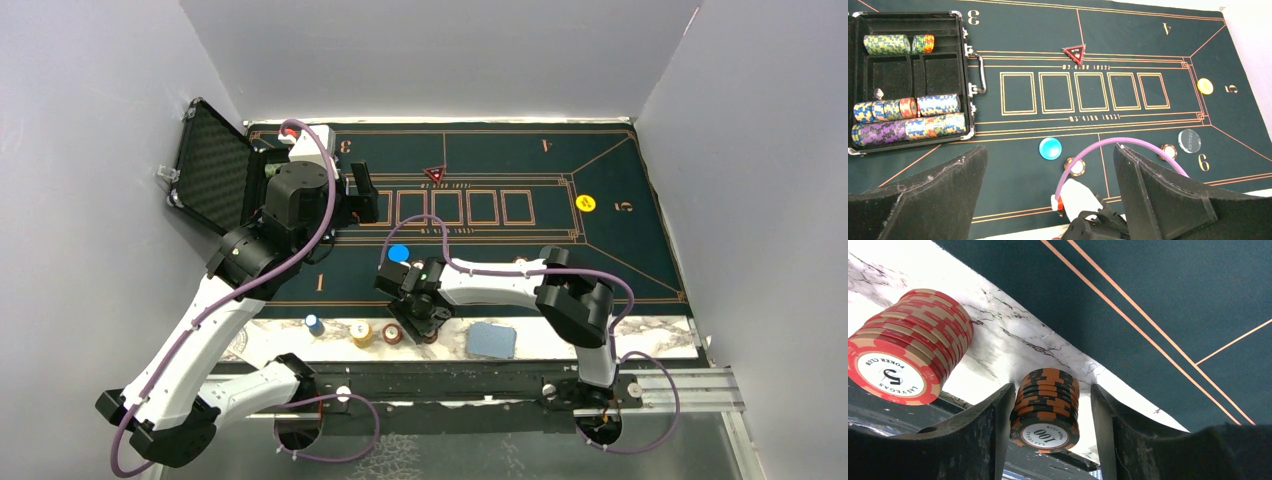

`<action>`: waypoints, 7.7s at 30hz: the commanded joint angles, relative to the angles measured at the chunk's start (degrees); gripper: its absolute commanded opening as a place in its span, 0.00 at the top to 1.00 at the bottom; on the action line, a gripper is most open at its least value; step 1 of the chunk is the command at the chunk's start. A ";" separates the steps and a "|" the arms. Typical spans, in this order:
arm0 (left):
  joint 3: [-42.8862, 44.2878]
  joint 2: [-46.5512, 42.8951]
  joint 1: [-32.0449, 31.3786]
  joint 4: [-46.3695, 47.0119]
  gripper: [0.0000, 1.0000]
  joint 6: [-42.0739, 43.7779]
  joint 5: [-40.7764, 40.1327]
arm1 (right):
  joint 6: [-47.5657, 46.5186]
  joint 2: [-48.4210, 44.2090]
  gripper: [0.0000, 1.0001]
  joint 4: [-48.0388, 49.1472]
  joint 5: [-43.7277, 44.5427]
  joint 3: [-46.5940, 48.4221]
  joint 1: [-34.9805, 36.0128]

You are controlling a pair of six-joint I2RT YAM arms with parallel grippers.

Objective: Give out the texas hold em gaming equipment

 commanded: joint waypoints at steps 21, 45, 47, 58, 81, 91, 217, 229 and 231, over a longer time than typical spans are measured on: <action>0.58 -0.10 -0.12 1.12 0.01 0.80 -0.39 | 2.47 -1.10 0.60 -2.37 2.32 -1.09 0.49; 1.45 2.87 -0.12 1.29 0.01 2.20 0.49 | -1.45 -14.92 0.85 -11.50 1.69 4.81 -19.61; 1.14 3.35 -0.12 1.36 0.01 2.19 0.81 | -4.05 -14.38 0.86 -11.91 1.50 5.29 -26.28; 2.85 8.74 0.12 1.11 0.01 8.28 4.16 | -11.36 -0.82 0.86 -9.78 -0.55 16.05 -63.29; 3.63 12.97 0.23 2.06 0.01 13.44 6.99 | -14.77 17.29 0.80 -6.80 -1.11 26.63 -82.71; 4.35 13.47 0.31 1.58 0.01 13.27 7.67 | -14.89 17.64 0.53 -5.79 -1.00 22.50 -82.67; 28.16 12.84 -5.61 -19.32 0.01 7.42 4.34 | -11.70 -25.36 0.77 9.35 -0.06 -22.39 -34.65; 30.11 15.08 -5.60 -19.05 0.01 7.60 5.69 | -13.25 -19.40 0.77 14.14 -1.98 -20.71 -35.47; 30.13 15.02 -5.65 -19.05 0.01 7.60 5.79 | -13.68 -17.47 0.77 14.78 -0.42 -20.13 -35.47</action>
